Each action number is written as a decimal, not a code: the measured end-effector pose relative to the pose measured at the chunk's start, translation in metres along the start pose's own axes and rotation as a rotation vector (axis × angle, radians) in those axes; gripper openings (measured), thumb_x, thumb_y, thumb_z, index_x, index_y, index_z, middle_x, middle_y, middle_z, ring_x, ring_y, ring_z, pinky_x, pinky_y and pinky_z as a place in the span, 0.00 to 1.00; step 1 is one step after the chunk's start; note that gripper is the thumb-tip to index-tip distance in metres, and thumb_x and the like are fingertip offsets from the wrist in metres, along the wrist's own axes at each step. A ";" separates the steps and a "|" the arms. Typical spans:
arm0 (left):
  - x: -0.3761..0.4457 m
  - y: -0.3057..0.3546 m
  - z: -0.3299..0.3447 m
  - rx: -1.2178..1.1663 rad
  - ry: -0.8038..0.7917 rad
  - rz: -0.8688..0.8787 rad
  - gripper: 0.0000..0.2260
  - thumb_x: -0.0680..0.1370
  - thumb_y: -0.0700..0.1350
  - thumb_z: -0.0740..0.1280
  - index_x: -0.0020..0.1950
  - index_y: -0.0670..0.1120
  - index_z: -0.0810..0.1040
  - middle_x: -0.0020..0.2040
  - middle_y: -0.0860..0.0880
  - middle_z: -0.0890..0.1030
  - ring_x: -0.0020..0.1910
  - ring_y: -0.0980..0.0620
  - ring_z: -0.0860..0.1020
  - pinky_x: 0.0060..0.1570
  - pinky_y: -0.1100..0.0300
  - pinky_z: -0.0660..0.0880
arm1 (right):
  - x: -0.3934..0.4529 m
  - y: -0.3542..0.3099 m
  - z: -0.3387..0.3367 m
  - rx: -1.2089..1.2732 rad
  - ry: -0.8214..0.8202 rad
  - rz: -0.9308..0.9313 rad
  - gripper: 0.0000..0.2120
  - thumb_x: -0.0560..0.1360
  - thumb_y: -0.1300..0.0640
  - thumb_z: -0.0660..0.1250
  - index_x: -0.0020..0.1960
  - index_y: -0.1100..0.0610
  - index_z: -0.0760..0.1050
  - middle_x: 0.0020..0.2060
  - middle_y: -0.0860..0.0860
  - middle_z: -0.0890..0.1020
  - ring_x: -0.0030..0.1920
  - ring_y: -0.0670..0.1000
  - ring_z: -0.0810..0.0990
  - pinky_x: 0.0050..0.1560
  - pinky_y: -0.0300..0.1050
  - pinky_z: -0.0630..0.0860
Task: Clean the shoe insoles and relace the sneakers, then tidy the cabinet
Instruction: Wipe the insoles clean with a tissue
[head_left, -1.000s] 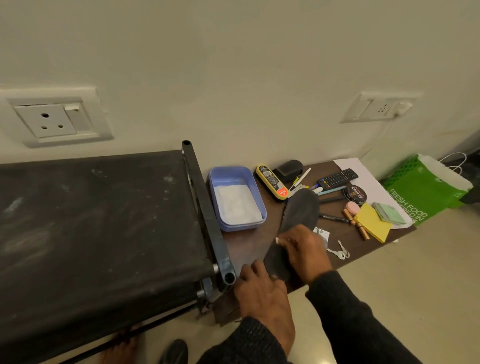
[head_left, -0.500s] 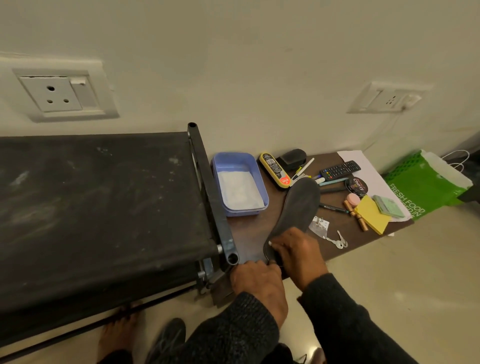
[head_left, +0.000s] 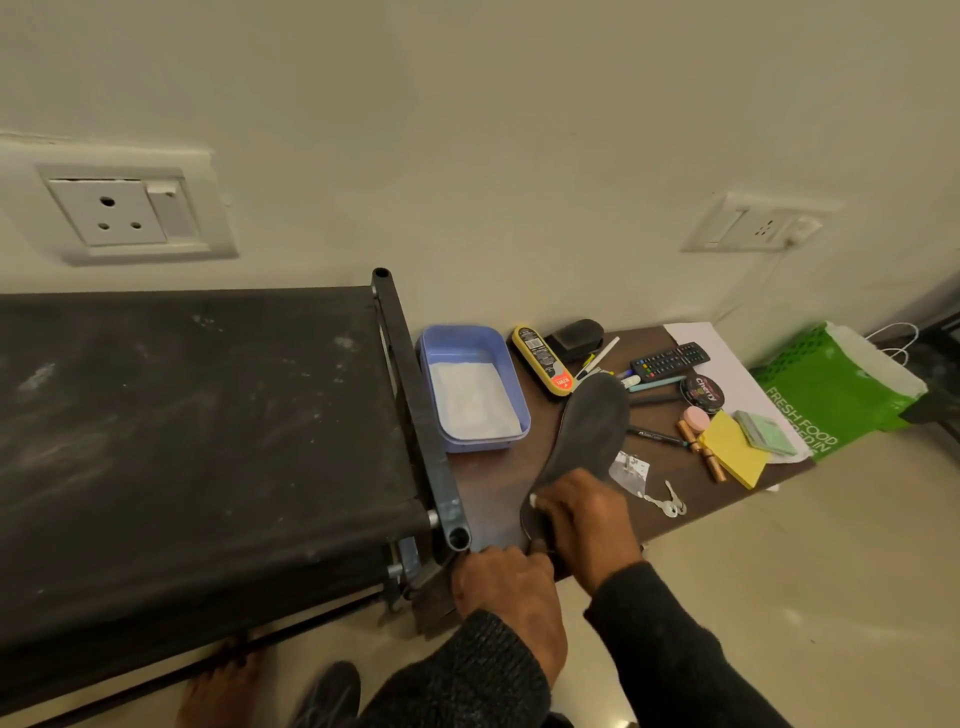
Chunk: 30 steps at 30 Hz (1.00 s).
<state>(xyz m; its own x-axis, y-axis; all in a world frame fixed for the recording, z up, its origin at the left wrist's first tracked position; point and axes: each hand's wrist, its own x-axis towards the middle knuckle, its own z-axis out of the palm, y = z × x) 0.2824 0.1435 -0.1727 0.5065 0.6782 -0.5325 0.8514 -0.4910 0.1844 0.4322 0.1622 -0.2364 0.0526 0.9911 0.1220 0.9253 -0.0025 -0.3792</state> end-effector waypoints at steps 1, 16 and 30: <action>0.000 -0.001 0.002 -0.012 0.002 0.008 0.24 0.82 0.45 0.63 0.77 0.49 0.63 0.66 0.44 0.75 0.64 0.43 0.75 0.61 0.47 0.73 | 0.014 0.003 0.000 -0.007 0.039 0.063 0.04 0.77 0.59 0.70 0.48 0.56 0.84 0.46 0.52 0.81 0.44 0.48 0.77 0.48 0.44 0.79; 0.009 -0.006 0.006 -0.065 0.014 0.004 0.35 0.80 0.53 0.68 0.82 0.54 0.53 0.68 0.45 0.74 0.65 0.44 0.74 0.60 0.49 0.74 | 0.033 0.010 -0.003 -0.042 0.055 0.198 0.05 0.77 0.58 0.71 0.50 0.54 0.85 0.48 0.52 0.81 0.49 0.53 0.80 0.53 0.49 0.79; 0.005 -0.002 0.013 -0.097 -0.064 -0.012 0.43 0.78 0.54 0.70 0.83 0.52 0.45 0.67 0.45 0.75 0.63 0.44 0.76 0.57 0.49 0.76 | 0.008 -0.011 -0.001 -0.022 -0.020 -0.026 0.05 0.74 0.64 0.72 0.45 0.56 0.85 0.43 0.51 0.81 0.42 0.50 0.80 0.44 0.44 0.80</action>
<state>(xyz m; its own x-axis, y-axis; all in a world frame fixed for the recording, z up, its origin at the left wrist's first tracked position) 0.2813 0.1412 -0.1869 0.4890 0.6458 -0.5864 0.8681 -0.4258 0.2551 0.4229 0.1703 -0.2298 0.0216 0.9933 0.1135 0.9344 0.0204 -0.3556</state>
